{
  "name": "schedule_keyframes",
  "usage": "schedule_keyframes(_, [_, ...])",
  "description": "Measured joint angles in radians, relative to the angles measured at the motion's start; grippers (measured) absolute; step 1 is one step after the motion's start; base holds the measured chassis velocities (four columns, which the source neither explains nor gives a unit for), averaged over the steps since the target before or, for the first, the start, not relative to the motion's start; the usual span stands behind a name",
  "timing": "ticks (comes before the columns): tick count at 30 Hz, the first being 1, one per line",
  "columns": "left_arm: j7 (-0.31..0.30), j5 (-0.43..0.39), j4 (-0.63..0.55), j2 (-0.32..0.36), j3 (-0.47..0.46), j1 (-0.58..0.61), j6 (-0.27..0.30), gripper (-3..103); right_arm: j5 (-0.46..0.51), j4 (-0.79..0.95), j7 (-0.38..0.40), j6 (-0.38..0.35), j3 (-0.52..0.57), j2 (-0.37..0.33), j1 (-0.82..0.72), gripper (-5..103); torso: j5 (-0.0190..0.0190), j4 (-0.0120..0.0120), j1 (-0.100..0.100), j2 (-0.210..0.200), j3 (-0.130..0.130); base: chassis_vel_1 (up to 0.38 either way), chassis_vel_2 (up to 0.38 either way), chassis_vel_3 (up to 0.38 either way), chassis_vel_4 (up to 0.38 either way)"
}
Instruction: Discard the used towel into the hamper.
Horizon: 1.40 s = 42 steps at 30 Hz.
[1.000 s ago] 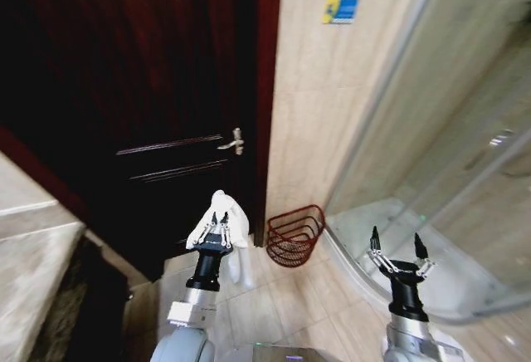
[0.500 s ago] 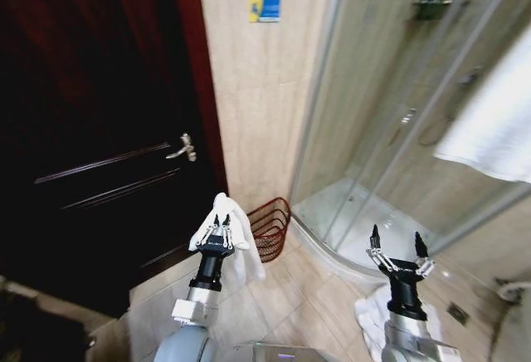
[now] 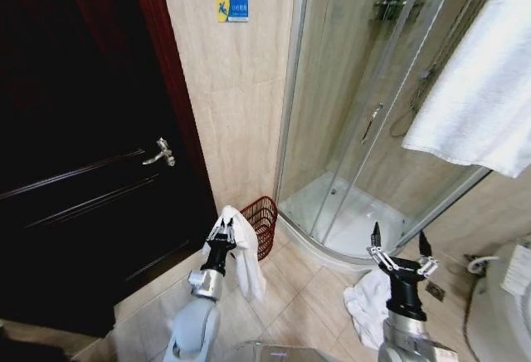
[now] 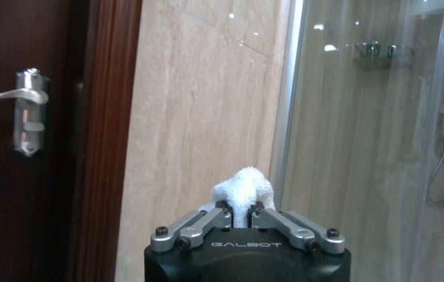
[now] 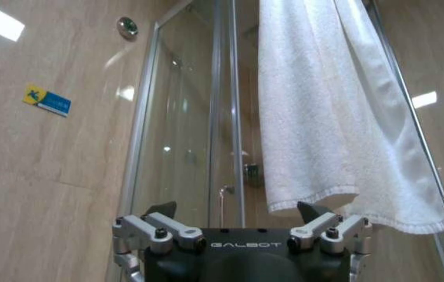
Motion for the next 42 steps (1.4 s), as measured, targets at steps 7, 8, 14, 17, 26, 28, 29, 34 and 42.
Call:
schedule_keyframes(7, [0.012,-0.021,0.043,0.127,-0.008,-0.03,0.006,8,-0.003,0.034,-0.005,-0.014,-0.003,0.001,-0.01,100,-0.0004,0.0001,0.0,0.0,0.0,0.0,0.0,0.0,0.0])
schedule_keyframes(8, [0.014,-0.03,0.046,0.157,-0.014,-0.035,0.005,8,-0.004,0.036,-0.006,-0.016,-0.004,0.001,-0.009,100,-0.0001,0.0001,0.0,0.0,0.0,0.0,0.0,0.0,0.0])
schedule_keyframes(14, [0.029,-0.064,0.056,0.221,-0.022,-0.052,-0.009,8,-0.006,0.044,-0.019,-0.018,-0.008,0.002,-0.003,100,-0.0002,0.0001,0.0,0.0,0.0,0.0,0.0,0.0,0.0])
schedule_keyframes(17, [0.039,-0.075,0.063,0.228,-0.019,-0.059,-0.018,8,-0.005,0.043,-0.022,-0.018,-0.009,0.003,0.0,100,-0.0001,0.0001,0.0,0.0,0.0,-0.04,0.034,0.024,-0.04])
schedule_keyframes(26, [0.064,-0.103,0.081,0.224,-0.009,-0.106,-0.031,8,0.034,0.039,-0.099,-0.006,-0.003,0.005,0.004,100,-0.0001,-0.0001,0.0,0.0,0.0,-0.12,0.117,0.131,-0.127])
schedule_keyframes(28, [0.068,-0.104,0.081,0.221,-0.005,-0.107,-0.037,8,0.06,0.031,-0.15,0.021,-0.003,0.005,0.008,100,-0.0001,0.0,0.0,0.0,0.0,-0.182,0.159,0.169,-0.158])
schedule_keyframes(29, [0.068,-0.104,0.081,0.221,-0.005,-0.107,-0.037,8,0.06,0.031,-0.15,0.021,-0.003,0.005,0.008,100,-0.0001,0.0,0.0,0.0,0.0,-0.17,0.167,0.166,-0.158])
schedule_keyframes(34, [0.082,-0.113,0.102,0.21,0.006,-0.134,-0.073,8,0.075,0.019,-0.216,0.046,-0.01,0.008,0.016,100,0.0,0.0,0.001,0.0,0.0,-0.116,0.129,0.141,-0.129])
schedule_keyframes(42, [0.128,-0.227,0.188,0.291,0.056,-0.288,-0.057,8,0.103,0.0,-0.253,0.063,-0.011,0.008,0.022,100,-0.0001,0.0001,-0.001,0.0,0.0,-0.015,0.024,0.014,-0.018])
